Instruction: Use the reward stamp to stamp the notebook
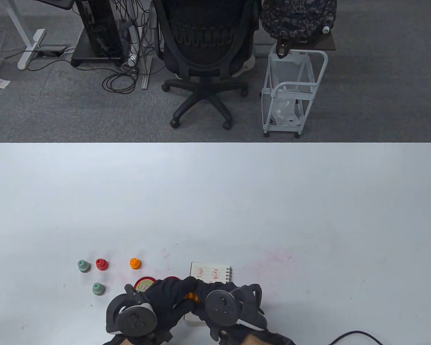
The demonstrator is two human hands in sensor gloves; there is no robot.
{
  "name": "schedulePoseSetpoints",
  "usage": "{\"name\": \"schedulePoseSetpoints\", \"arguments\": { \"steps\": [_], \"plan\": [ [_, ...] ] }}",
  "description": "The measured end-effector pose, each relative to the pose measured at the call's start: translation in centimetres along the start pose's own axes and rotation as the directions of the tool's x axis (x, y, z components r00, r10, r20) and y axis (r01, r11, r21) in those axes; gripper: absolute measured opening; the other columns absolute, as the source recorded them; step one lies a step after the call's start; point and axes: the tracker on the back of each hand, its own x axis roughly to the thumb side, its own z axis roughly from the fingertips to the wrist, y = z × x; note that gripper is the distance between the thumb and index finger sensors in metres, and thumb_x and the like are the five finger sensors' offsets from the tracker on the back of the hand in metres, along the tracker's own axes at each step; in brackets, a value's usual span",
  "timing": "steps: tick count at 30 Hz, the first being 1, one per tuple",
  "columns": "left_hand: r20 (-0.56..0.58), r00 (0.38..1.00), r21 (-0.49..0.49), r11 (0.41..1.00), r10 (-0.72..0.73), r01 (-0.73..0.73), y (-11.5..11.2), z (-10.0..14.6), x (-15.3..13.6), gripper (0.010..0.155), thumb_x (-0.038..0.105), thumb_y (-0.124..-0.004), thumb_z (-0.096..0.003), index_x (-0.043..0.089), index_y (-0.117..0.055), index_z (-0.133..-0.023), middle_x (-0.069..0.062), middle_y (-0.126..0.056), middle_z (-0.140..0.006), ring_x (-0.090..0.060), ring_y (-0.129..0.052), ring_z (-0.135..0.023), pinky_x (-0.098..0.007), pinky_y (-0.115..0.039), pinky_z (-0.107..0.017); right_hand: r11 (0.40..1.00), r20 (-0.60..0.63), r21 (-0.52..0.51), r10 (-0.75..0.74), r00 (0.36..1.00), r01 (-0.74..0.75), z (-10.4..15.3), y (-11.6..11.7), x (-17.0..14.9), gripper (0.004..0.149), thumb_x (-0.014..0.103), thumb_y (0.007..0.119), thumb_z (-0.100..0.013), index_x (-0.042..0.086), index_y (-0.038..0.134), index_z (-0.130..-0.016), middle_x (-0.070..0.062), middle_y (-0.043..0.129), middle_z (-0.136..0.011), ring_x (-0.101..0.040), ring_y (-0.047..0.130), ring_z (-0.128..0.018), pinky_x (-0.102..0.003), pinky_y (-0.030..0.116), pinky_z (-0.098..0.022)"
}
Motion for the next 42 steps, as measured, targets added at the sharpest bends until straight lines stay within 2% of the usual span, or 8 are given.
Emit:
{"name": "schedulePoseSetpoints", "arguments": {
  "steps": [9,14,17,20,24,28,36,42],
  "plan": [
    [-0.011,0.999,0.039,0.999,0.033,-0.033,0.3,0.1,-0.3,0.051,0.034,-0.085,-0.047,0.007,-0.083,-0.091,-0.011,-0.097,-0.073,-0.025,-0.101,-0.049,-0.047,-0.085,-0.046,0.998,-0.021,0.033,-0.052,0.998,0.053,-0.2,0.2,-0.5,0.063,0.043,0.088,-0.034,0.01,0.074,-0.085,0.001,0.095,-0.064,-0.022,0.101,-0.056,-0.047,0.081,-0.051],
    [-0.051,0.976,0.183,0.963,0.211,-0.199,1.6,0.5,-1.1,0.051,0.033,-0.083,-0.0483,0.007,-0.081,-0.092,-0.011,-0.096,-0.076,-0.026,-0.101,-0.051,-0.047,-0.084,-0.047,0.997,-0.061,0.07,-0.005,0.998,0.009,-0.2,0.6,-1.8,0.062,0.041,0.088,-0.035,0.014,0.071,-0.088,0.002,0.092,-0.068,-0.023,0.099,-0.06,-0.048,0.079,-0.055],
    [-0.067,0.985,0.198,0.97,0.157,-0.141,2.4,1.0,-1.5,0.052,0.034,-0.083,-0.0489,0.007,-0.08,-0.093,-0.01,-0.095,-0.077,-0.026,-0.1,-0.052,-0.047,-0.084,-0.048,0.998,-0.117,0.025,-0.061,0.991,0.064,-0.1,-0.5,-3.1,0.061,0.04,0.088,-0.036,0.019,0.069,-0.09,0.002,0.089,-0.073,-0.025,0.094,-0.067,-0.05,0.075,-0.058],
    [-0.092,0.988,0.201,0.974,0.125,-0.105,2.9,1.3,-2.1,0.052,0.032,-0.083,-0.0492,0.008,-0.079,-0.094,-0.011,-0.095,-0.079,-0.028,-0.1,-0.054,-0.048,-0.083,-0.049,0.999,-0.202,-0.008,-0.035,0.979,0.034,0.1,-1.6,-5.5,0.06,0.038,0.088,-0.036,0.025,0.069,-0.091,0.002,0.084,-0.081,-0.029,0.086,-0.076,-0.053,0.07,-0.062],
    [-0.11,0.992,0.152,0.987,0.059,-0.041,2.7,1.3,-2.6,0.051,0.028,-0.084,-0.0485,0.009,-0.079,-0.096,-0.013,-0.092,-0.085,-0.031,-0.099,-0.059,-0.05,-0.082,-0.051,0.997,-0.324,0.067,0.058,0.944,-0.038,0.3,-2.1,-9.2,0.059,0.04,0.088,-0.036,0.029,0.071,-0.091,-0.005,0.067,-0.095,-0.035,0.07,-0.087,-0.052,0.063,-0.064],
    [-0.088,0.99,0.062,0.992,-0.106,0.112,2.3,1.2,-2.5,0.051,0.025,-0.086,-0.0469,0.012,-0.081,-0.096,-0.014,-0.092,-0.088,-0.03,-0.099,-0.059,-0.049,-0.082,-0.051,0.985,-0.408,0.14,0.146,0.901,-0.096,0.6,-1.6,-12.5,0.058,0.039,0.087,-0.037,0.033,0.07,-0.092,-0.007,0.054,-0.103,-0.039,0.054,-0.094,-0.054,0.055,-0.068],
    [-0.053,0.96,-0.06,0.961,-0.273,0.27,1.7,1.3,-2.7,0.05,0.026,-0.087,-0.0465,0.012,-0.083,-0.095,-0.013,-0.094,-0.086,-0.024,-0.1,-0.05,-0.046,-0.084,-0.047,0.965,-0.419,0.211,0.235,0.877,-0.158,0.2,0.0,-13.6,0.058,0.039,0.086,-0.037,0.035,0.069,-0.092,-0.006,0.054,-0.104,-0.037,0.051,-0.094,-0.05,0.053,-0.069],
    [-0.072,0.954,-0.121,0.952,-0.291,0.281,1.1,1.2,-3.2,0.051,0.025,-0.087,-0.0463,0.011,-0.084,-0.095,-0.014,-0.094,-0.086,-0.025,-0.1,-0.051,-0.047,-0.084,-0.047,0.945,-0.422,0.254,0.3,0.855,-0.207,-0.1,0.4,-14.0,0.058,0.038,0.085,-0.038,0.035,0.067,-0.094,-0.005,0.051,-0.106,-0.036,0.051,-0.094,-0.05,0.053,-0.07]
  ]
}}
